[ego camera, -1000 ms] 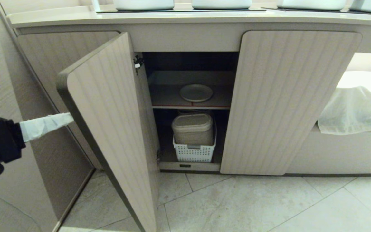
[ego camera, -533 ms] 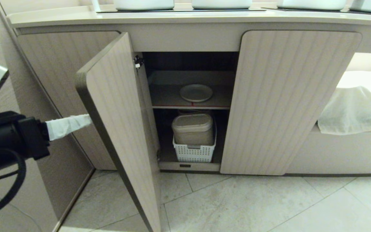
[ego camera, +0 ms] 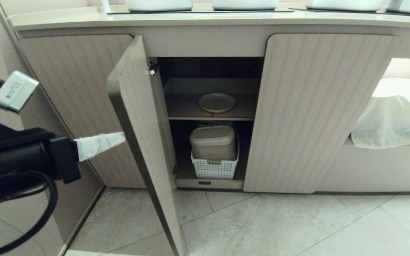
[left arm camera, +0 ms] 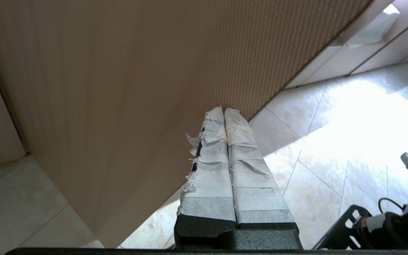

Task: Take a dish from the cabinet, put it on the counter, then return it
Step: Close the cabinet door

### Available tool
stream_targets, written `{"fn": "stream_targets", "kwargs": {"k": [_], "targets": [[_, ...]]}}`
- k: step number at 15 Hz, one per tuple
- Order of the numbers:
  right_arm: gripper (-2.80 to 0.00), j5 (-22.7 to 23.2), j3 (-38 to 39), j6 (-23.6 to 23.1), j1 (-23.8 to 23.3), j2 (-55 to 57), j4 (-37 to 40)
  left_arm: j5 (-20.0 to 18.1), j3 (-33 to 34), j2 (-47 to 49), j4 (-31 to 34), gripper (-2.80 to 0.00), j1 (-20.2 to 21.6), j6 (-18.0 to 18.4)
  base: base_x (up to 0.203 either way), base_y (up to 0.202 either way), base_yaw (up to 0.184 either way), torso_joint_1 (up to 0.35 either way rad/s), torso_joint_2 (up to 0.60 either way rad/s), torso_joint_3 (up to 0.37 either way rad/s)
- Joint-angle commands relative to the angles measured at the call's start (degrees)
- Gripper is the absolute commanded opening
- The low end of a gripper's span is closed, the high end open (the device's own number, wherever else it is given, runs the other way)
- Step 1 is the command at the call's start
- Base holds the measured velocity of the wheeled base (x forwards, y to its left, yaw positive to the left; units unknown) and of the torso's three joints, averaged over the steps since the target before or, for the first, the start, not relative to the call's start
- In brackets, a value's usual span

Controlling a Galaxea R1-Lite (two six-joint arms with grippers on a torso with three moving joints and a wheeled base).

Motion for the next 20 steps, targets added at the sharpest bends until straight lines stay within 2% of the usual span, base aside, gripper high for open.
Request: {"fn": "stream_targets", "kwargs": {"k": [1,3,6,15,20], "targets": [[-2.80,0.00,0.01,0.01,0.01,-0.01,-0.02,-0.06,-0.08,0.14,-0.15,-2.80,-1.66,-0.12,0.000,0.000,0.000,0.000,0.00,0.000],[-2.80,0.00,0.01,0.01,0.01,-0.01,-0.02,0.56,-0.08,0.81,-0.19,-2.80,-2.85,-0.12,0.000,0.000,0.000,0.000,0.00,0.000],[-2.80,0.00,0.01,0.01,0.01,-0.01,-0.02,3.64,-1.61,3.82,-0.21,-2.80,-4.78,-0.12,0.000,0.000,0.000,0.000,0.00,0.000],[-2.80,0.00,0.01,0.01,0.01,-0.01,-0.02,6.60,-9.48,13.78,-0.42,-2.80,-5.66,0.05,0.000,0.000,0.000,0.000,0.00,0.000],[-2.80,0.00,0.01,0.01,0.01,-0.01,-0.02,9.44,-14.21,18.17,-0.42,-2.80,-9.65,-0.03,0.000,0.000,0.000,0.000,0.00,0.000]]}}
